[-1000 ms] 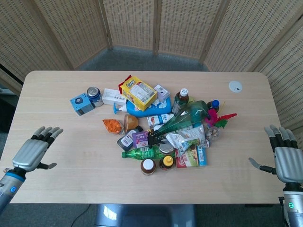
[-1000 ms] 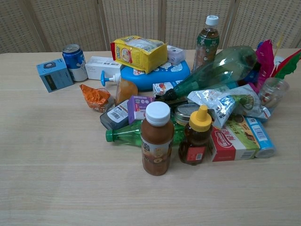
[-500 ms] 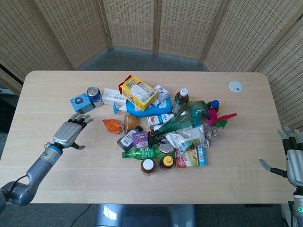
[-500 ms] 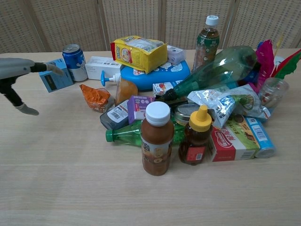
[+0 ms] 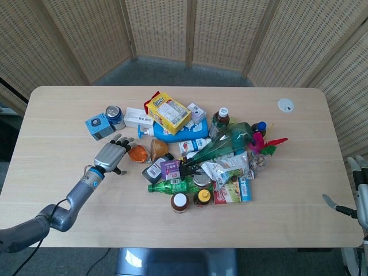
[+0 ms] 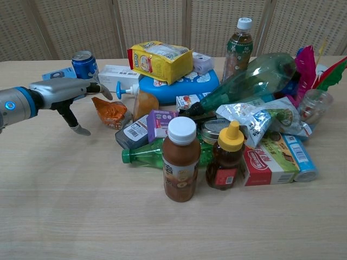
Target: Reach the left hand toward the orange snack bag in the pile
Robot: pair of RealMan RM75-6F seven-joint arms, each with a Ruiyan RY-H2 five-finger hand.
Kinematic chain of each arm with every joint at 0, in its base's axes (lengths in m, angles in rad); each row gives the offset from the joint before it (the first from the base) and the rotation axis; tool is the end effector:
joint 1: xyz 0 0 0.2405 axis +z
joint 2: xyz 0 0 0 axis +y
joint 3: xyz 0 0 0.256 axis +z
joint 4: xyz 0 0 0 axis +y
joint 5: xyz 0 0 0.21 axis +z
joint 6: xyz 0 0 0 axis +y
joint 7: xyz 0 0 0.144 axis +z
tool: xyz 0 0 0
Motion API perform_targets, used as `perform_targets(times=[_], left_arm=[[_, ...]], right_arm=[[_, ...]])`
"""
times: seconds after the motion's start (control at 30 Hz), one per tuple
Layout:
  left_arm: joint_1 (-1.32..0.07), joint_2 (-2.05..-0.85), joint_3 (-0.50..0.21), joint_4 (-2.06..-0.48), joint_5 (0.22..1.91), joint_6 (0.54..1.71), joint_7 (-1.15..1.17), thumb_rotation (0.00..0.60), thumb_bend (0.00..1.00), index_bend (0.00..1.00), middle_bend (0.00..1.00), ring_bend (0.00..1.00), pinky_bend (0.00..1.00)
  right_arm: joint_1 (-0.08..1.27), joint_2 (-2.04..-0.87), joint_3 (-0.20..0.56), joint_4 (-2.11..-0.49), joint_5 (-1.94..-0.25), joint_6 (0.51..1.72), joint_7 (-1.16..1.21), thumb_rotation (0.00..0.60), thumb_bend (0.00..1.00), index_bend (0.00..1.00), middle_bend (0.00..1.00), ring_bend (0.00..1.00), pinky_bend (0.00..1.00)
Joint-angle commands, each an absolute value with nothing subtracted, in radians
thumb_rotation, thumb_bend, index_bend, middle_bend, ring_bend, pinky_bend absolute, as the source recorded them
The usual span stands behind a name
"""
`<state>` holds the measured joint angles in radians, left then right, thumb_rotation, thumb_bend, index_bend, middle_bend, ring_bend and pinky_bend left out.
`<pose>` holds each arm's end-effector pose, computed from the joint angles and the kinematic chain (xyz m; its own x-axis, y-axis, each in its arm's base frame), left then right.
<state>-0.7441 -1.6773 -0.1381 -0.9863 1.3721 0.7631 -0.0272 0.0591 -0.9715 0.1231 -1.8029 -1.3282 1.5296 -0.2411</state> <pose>-0.2188 0.3797 -0.0408 0.5253 0.3374 0.7812 0.8353 -0.3796 -0.3977 -0.3002 -0.1834 0.2113 0.5555 0.0597 0.8293 -0.8237 0.1755 0.5391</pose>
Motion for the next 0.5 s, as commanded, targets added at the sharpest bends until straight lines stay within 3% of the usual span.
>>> perform_targets(times=[0.03, 0.13, 0.23, 0.3, 0.43, 0.5], left_arm=[[-0.772, -1.736, -0.134, -0.917, 1.395, 0.770, -0.074, 0.600, 0.17, 0.19, 0.14, 0.14, 0.00], [-0.784, -1.774, -0.133, -0.868, 1.406, 0.780, -0.114, 0.600, 0.17, 0.20, 0.17, 0.16, 0.00], [-0.789, -1.805, -0.124, -0.819, 1.423, 0.804, -0.136, 0.600, 0.17, 0.27, 0.24, 0.28, 0.01], [-0.789, -1.826, -0.118, -0.783, 1.434, 0.824, -0.145, 0.600, 0.20, 0.36, 0.31, 0.38, 0.12], [-0.791, -1.858, -0.103, -0.724, 1.455, 0.850, -0.181, 0.600, 0.28, 0.52, 0.44, 0.57, 0.47], [-0.791, -1.868, -0.097, -0.698, 1.473, 0.886, -0.198, 0.600, 0.30, 0.59, 0.50, 0.63, 0.56]], right_arm=[[0.053, -0.966, 0.123, -1.810, -1.325, 1.536, -0.247, 0.390, 0.18, 0.00, 0.00, 0.00, 0.00], [0.045, -0.959, 0.122, -1.819, -1.322, 1.543, -0.252, 0.386, 0.18, 0.00, 0.00, 0.00, 0.00], [0.040, -0.953, 0.122, -1.827, -1.322, 1.549, -0.253, 0.386, 0.18, 0.00, 0.00, 0.00, 0.00], [0.037, -0.948, 0.122, -1.831, -1.322, 1.552, -0.253, 0.389, 0.18, 0.00, 0.00, 0.00, 0.00], [0.035, -0.942, 0.121, -1.836, -1.323, 1.550, -0.254, 0.387, 0.18, 0.00, 0.00, 0.00, 0.00], [0.033, -0.942, 0.122, -1.839, -1.322, 1.553, -0.253, 0.387, 0.18, 0.00, 0.00, 0.00, 0.00]])
